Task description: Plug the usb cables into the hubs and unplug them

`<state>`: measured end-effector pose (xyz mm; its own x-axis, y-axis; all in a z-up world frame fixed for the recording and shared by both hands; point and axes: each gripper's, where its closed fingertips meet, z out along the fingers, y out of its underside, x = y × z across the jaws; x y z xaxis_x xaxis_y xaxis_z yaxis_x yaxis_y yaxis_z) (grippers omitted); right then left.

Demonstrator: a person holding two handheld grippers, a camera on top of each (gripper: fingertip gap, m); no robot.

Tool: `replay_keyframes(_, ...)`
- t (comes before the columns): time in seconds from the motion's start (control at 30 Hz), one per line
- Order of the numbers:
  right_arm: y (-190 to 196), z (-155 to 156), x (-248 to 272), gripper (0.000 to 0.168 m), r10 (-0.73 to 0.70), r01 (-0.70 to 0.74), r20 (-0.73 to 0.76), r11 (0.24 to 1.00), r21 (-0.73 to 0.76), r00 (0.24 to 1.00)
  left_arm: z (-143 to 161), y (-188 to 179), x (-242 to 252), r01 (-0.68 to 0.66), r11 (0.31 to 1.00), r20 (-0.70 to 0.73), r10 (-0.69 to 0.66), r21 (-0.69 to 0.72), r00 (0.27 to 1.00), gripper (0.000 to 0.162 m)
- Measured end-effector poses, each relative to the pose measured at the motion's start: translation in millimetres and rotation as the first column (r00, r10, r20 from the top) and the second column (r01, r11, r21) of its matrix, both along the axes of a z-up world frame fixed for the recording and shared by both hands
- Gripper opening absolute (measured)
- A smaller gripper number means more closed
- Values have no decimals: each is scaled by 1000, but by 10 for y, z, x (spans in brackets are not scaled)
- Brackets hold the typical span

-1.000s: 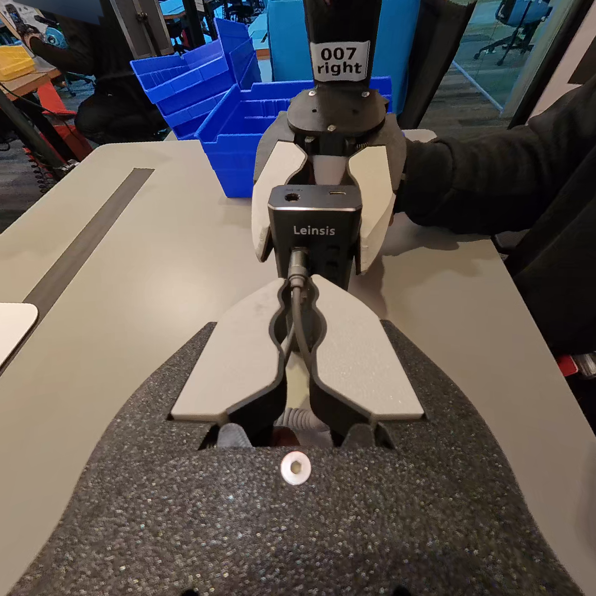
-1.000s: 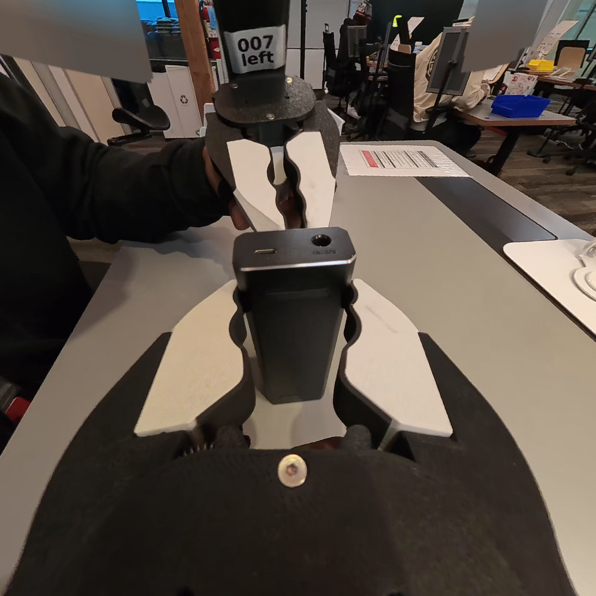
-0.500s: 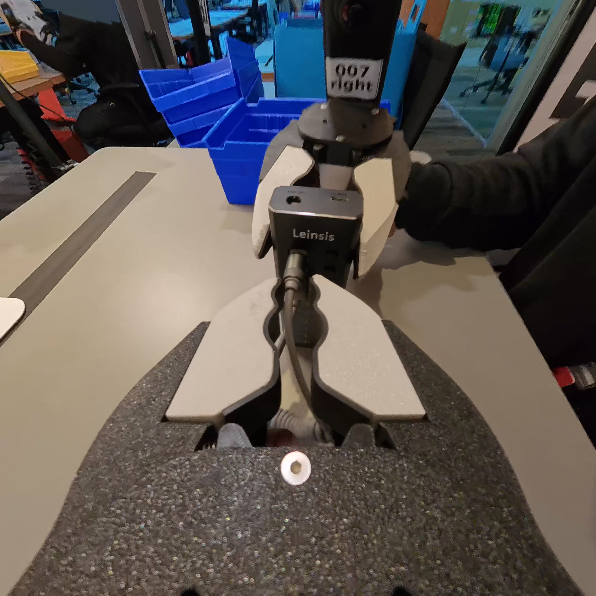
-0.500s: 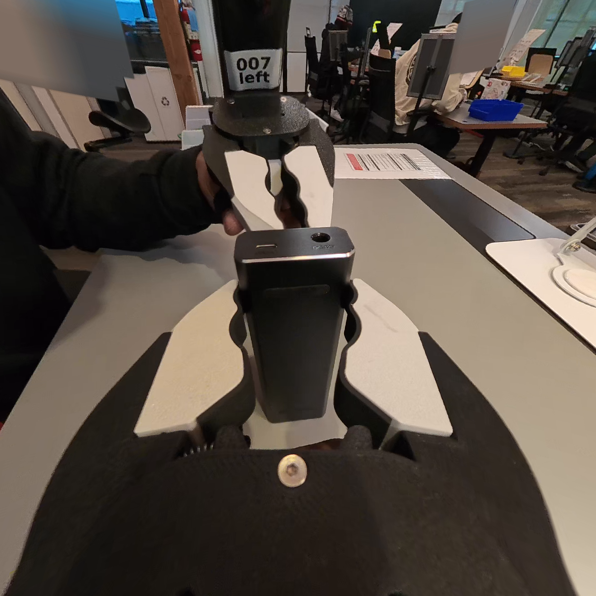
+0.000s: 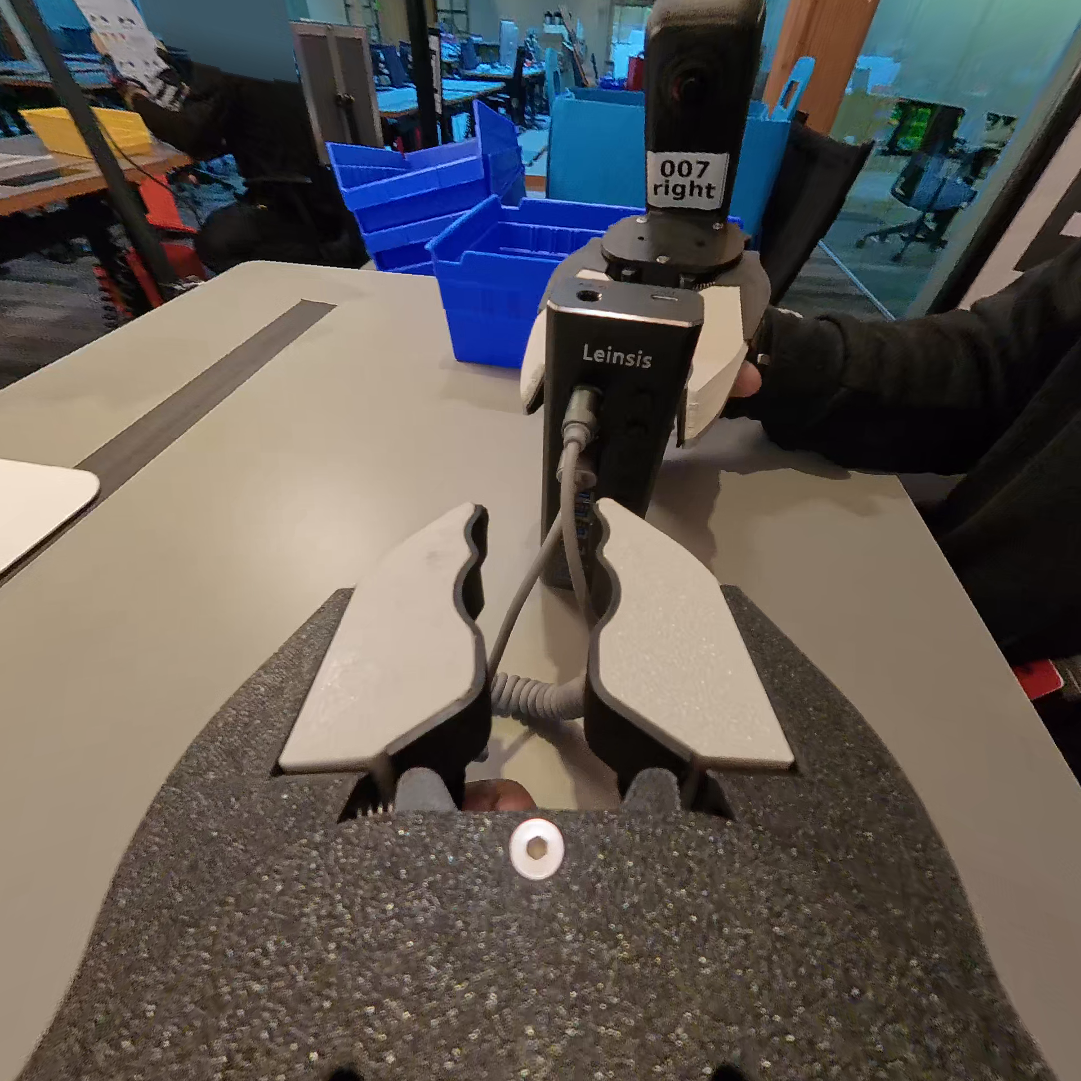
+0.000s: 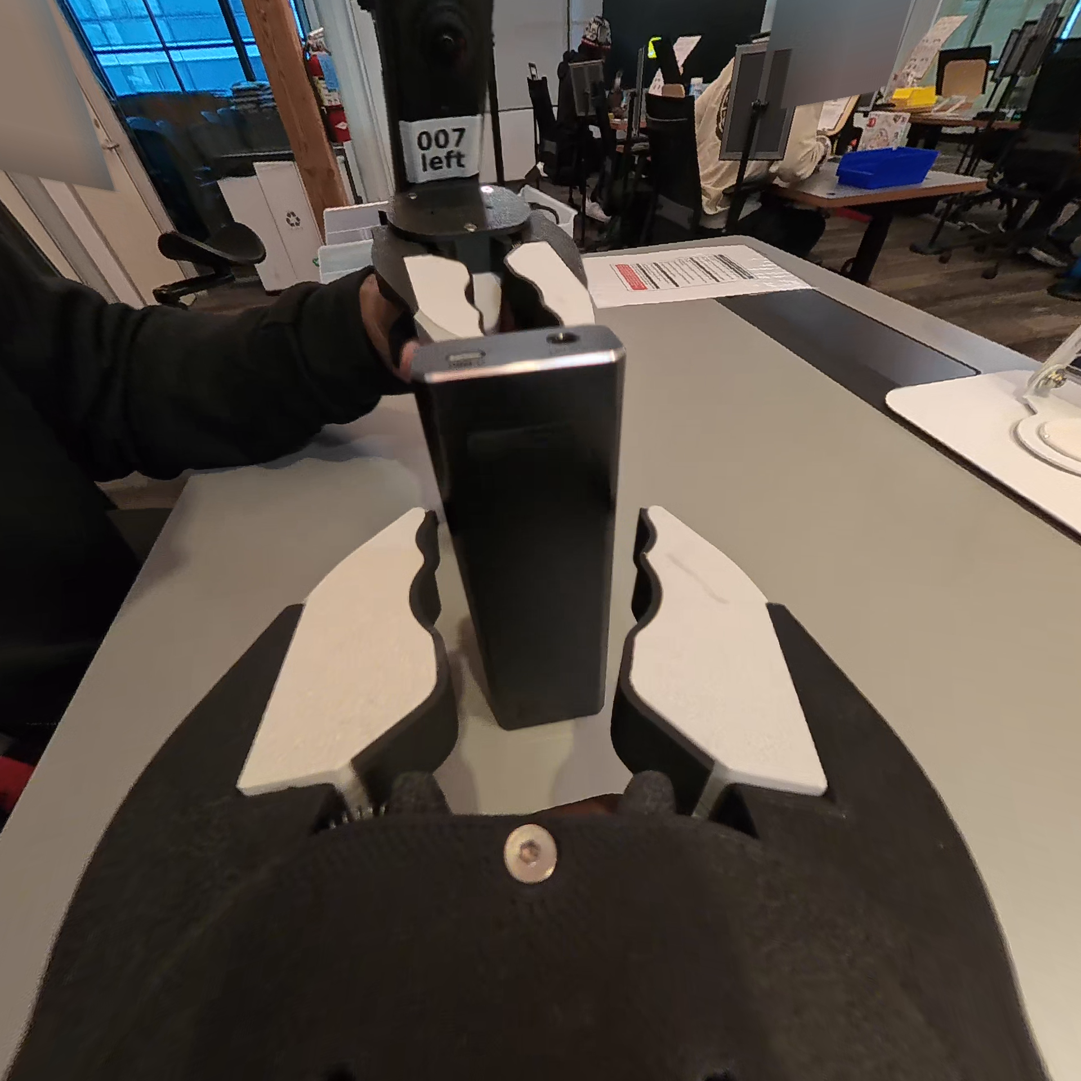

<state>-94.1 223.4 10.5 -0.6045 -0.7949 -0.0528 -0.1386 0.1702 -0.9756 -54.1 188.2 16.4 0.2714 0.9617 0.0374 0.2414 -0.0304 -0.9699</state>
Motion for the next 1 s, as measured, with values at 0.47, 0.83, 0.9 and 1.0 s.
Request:
replay_keyframes(0.47,-12,-409,-55,73,-97,94,9,982,164,995,1,-143,675,-231,922,-127,282,311,951,30)
replay_keyframes(0.83,-39,-434,134,74,-75,98,-192,989,114,979,-288,-33,444,-229,930,16,234,289,972,41)
replay_keyframes(0.9,-4,-486,130,73,-70,95,-193,988,121,979,-266,-59,520,-248,928,11,255,278,967,46)
replay_keyframes(1.0,56,-523,124,73,-57,81,-175,988,135,983,-190,-99,703,-271,925,-23,288,268,957,50)
